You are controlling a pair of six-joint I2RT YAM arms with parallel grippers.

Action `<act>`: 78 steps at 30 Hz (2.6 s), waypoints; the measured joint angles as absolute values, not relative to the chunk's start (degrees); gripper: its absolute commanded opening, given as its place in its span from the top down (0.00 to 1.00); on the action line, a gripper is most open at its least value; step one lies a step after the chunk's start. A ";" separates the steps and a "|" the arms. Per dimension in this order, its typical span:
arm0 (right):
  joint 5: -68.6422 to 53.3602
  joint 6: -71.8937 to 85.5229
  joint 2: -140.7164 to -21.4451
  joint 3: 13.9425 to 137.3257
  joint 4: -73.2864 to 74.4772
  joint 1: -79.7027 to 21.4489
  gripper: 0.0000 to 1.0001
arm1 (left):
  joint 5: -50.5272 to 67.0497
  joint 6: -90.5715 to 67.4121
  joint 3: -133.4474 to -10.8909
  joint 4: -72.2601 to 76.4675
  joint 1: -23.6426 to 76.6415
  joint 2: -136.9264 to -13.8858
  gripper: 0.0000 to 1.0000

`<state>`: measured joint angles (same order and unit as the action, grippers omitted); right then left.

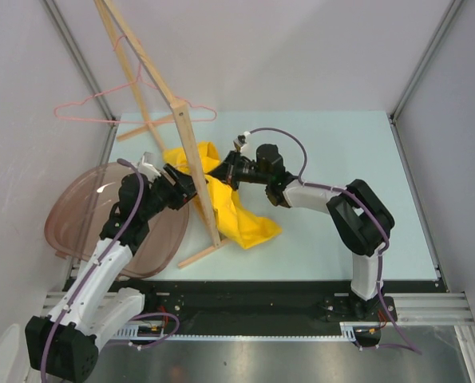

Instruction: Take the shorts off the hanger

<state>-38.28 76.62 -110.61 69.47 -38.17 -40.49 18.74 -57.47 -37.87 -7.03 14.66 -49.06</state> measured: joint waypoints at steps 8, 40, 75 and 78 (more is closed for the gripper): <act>-38.39 77.38 -109.80 68.18 -38.74 -40.14 0.51 | 19.70 -58.17 -37.60 -5.34 13.89 -50.02 1.00; -17.61 39.42 -82.35 67.20 9.67 -29.41 0.14 | -8.27 -31.42 -83.55 -41.43 12.16 -43.94 1.00; -14.35 36.62 -79.29 62.85 12.21 -30.79 0.13 | -26.00 -24.38 -69.04 -45.91 -2.07 -54.17 1.00; -14.31 36.38 -78.91 62.70 12.21 -30.79 0.13 | -20.69 -23.55 -69.23 -45.39 -13.10 -55.00 1.00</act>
